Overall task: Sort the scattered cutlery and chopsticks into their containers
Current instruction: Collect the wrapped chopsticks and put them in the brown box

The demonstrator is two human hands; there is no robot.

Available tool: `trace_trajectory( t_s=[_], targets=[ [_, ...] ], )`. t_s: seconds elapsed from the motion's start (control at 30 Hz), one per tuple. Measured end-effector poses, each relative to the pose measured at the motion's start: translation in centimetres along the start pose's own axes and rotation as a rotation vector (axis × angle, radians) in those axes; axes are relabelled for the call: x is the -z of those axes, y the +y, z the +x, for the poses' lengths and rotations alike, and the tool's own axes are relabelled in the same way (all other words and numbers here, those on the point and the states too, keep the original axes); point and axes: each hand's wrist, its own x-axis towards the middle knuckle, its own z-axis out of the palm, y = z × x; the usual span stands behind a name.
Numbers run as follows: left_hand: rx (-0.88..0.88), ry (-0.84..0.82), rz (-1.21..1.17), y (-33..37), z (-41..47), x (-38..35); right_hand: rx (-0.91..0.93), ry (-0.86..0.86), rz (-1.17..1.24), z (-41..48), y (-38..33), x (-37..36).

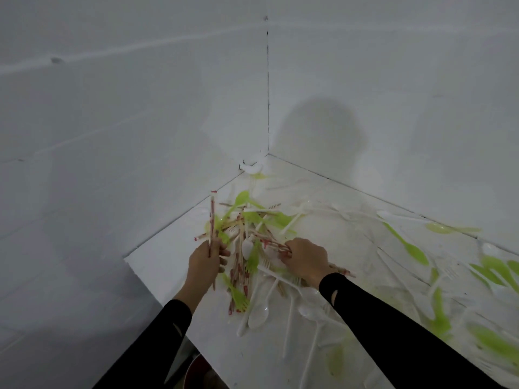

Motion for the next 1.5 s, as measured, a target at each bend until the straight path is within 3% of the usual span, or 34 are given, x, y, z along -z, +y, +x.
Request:
trace_trajectory(
  t_s=[0.17, 0.37, 0.5, 0.63, 0.97, 1.27, 1.4, 1.5],
  targets=[
    [-0.039, -0.019, 0.231, -0.1, 0.7, 0.2, -0.031, 0.0, -0.043, 0.3, 0.2, -1.2],
    [-0.042, -0.06, 0.432, 0.7, 1.5, -1.7, -0.167, -0.016, 0.077, 0.1, 1.5, 0.3],
    [-0.054, -0.13, 0.461, 1.8, 1.5, -3.2, -0.253, -0.022, 0.092, -0.2, 4.1, 2.0],
    [-0.069, -0.201, 0.536, 2.0, 1.7, -5.2, -0.326, 0.086, 0.157, -0.9, 6.6, 3.3],
    [-0.089, -0.287, 0.427, 4.0, 1.4, -6.6, -0.156, 0.303, 0.552, 0.1, 5.2, 5.1],
    [-0.213, -0.233, 0.396, 7.9, 3.8, -3.3, -0.053, 0.113, 0.729, 0.9, -0.2, 4.6],
    [-0.252, -0.211, 0.097, 8.2, 4.4, -3.1, -0.11, 0.1, 0.798, 1.6, -1.3, 4.4],
    [-0.183, -0.209, -0.158, 7.2, 4.4, -2.9, -0.163, 0.246, 0.925, 2.1, -1.7, 4.6]
  ],
)
